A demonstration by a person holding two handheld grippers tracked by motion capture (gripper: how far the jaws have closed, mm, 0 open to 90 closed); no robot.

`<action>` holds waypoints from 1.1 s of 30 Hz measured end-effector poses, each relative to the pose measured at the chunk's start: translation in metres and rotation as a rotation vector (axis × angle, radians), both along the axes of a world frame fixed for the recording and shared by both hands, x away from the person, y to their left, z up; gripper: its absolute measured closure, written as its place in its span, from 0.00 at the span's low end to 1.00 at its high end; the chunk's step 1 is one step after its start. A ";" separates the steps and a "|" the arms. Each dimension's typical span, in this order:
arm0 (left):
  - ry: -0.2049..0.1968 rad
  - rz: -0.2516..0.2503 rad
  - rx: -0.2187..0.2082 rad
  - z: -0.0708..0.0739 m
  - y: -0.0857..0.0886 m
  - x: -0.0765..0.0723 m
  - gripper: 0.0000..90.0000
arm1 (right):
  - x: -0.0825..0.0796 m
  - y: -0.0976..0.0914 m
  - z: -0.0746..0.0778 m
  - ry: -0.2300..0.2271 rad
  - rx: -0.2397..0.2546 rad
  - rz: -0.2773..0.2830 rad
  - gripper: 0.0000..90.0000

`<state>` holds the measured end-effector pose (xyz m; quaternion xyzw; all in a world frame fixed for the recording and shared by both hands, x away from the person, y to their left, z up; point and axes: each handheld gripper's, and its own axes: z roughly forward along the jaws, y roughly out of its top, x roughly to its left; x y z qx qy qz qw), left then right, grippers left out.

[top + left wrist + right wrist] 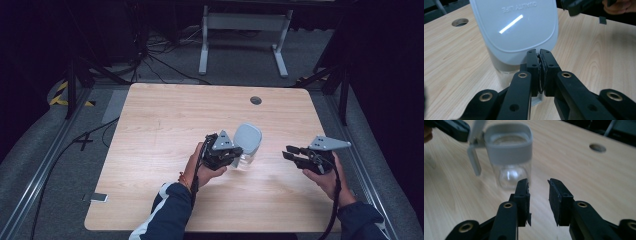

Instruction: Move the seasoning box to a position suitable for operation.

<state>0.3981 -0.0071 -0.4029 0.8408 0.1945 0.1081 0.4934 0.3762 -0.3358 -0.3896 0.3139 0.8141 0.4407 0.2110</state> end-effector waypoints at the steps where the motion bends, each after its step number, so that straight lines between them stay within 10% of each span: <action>1: 0.002 -0.002 -0.008 0.000 0.000 0.000 0.95 | 0.003 0.008 0.005 -0.017 -0.008 0.018 0.78; 13: -0.003 0.029 -0.008 -0.002 0.005 0.002 0.95 | 0.013 0.069 0.026 -0.082 -0.100 0.138 0.98; 16: -0.009 0.010 -0.027 0.004 0.005 0.001 0.95 | 0.013 0.060 0.027 -0.072 -0.047 0.125 0.99; 33: -0.025 0.015 -0.047 0.016 -0.011 0.014 1.00 | 0.029 0.043 0.011 -0.019 -0.097 0.061 0.99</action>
